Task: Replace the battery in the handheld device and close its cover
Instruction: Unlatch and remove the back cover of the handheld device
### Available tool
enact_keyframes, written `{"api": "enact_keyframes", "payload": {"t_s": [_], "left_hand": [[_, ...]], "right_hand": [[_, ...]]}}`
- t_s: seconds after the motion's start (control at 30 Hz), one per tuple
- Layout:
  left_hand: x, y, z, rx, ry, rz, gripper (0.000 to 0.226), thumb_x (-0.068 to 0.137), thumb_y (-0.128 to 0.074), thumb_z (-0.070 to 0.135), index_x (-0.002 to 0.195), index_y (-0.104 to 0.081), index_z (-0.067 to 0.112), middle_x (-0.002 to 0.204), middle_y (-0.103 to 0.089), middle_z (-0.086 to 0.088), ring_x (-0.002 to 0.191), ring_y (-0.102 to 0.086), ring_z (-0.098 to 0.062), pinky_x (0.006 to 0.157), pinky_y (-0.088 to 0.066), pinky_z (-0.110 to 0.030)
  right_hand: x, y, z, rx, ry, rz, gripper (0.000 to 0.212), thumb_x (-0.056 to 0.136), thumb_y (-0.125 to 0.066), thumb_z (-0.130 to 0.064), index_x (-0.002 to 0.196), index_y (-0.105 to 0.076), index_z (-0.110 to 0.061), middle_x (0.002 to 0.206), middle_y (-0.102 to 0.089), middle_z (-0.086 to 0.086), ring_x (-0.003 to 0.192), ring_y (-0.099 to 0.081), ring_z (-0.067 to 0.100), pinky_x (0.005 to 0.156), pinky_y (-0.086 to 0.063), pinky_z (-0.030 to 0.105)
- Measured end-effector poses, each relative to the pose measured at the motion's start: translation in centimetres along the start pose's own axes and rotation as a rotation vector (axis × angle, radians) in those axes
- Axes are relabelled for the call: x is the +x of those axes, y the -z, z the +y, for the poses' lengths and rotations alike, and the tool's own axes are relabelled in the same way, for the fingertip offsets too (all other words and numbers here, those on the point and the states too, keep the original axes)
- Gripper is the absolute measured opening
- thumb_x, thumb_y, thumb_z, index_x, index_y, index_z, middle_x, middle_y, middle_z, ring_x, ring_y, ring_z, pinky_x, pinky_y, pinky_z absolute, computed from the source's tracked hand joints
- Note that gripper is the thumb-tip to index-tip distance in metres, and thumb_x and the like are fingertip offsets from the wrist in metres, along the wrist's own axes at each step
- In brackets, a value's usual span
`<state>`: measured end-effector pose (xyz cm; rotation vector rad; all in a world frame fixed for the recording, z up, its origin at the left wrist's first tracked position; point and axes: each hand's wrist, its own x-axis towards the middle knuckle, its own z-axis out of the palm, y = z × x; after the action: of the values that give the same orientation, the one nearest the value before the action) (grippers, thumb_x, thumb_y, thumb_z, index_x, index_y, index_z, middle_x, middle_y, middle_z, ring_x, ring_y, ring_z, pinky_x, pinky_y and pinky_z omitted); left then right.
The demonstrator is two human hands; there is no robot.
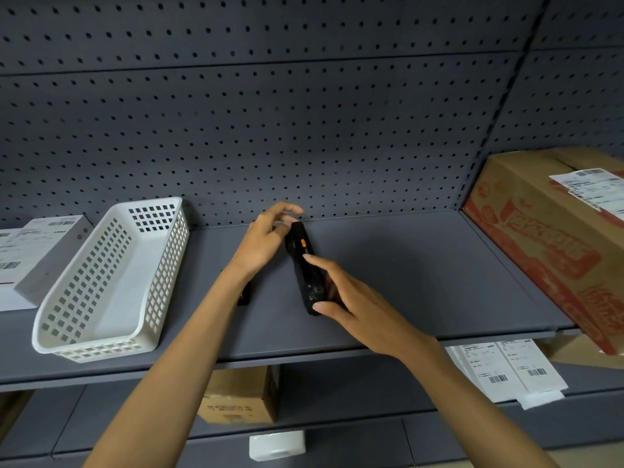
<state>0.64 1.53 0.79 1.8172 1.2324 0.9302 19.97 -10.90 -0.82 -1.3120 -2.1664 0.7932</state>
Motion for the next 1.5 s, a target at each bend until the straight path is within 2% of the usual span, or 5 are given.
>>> {"api": "enact_keyframes", "payload": {"t_s": [0.17,0.4,0.73,1.23,1.5], "left_hand": [[-0.2,-0.5,0.4,-0.085,-0.03,-0.058,0.023,0.1,-0.05,0.008,0.119,-0.062,0.014,0.101,-0.063,0.0,0.082,-0.065,0.001,0.076,-0.045,-0.006],[0.1,-1.6,0.2,-0.129,-0.011,-0.071,0.022,0.098,-0.055,0.008,0.118,-0.064,0.009,0.096,-0.066,0.002,0.072,-0.064,0.006,0.069,-0.046,-0.005],[0.9,-2.3,-0.9,-0.089,0.052,-0.134,0.023,0.091,-0.068,0.023,0.112,-0.069,0.014,0.097,-0.074,-0.003,0.091,-0.067,-0.011,0.088,-0.049,-0.022],[-0.4,-1.4,-2.3,0.084,-0.021,-0.217,0.027,0.102,-0.048,0.026,0.124,-0.064,0.021,0.12,-0.068,0.003,0.113,-0.062,-0.011,0.099,-0.046,-0.026],[-3.3,0.4,-2.7,0.297,-0.054,-0.208,0.055,0.091,-0.064,0.043,0.141,-0.05,0.026,0.141,-0.055,0.008,0.131,-0.049,-0.007,0.112,-0.037,-0.027]], "right_hand": [[-0.5,0.5,1.4,-0.032,-0.054,0.053,0.062,0.101,-0.05,-0.038,0.15,-0.014,-0.045,0.154,-0.041,-0.004,0.135,-0.048,0.014,0.105,-0.048,0.041],[-0.9,0.8,2.0,-0.032,-0.148,0.164,0.058,0.089,-0.068,-0.045,0.139,-0.04,-0.038,0.128,-0.063,-0.014,0.121,-0.055,0.002,0.097,-0.051,0.038],[-1.3,0.1,1.9,-0.211,-0.213,0.282,0.06,0.071,-0.076,-0.06,0.123,-0.053,-0.039,0.108,-0.066,-0.023,0.107,-0.054,-0.003,0.077,-0.046,0.023],[-0.7,0.7,1.9,-0.132,-0.177,0.22,0.046,0.084,-0.06,-0.065,0.12,-0.055,-0.037,0.111,-0.06,-0.02,0.104,-0.051,-0.002,0.082,-0.047,0.024],[5.6,1.9,2.1,-0.173,-0.124,0.207,0.045,0.097,-0.056,-0.04,0.139,-0.049,-0.023,0.135,-0.056,-0.004,0.122,-0.054,0.015,0.096,-0.048,0.033]]}}
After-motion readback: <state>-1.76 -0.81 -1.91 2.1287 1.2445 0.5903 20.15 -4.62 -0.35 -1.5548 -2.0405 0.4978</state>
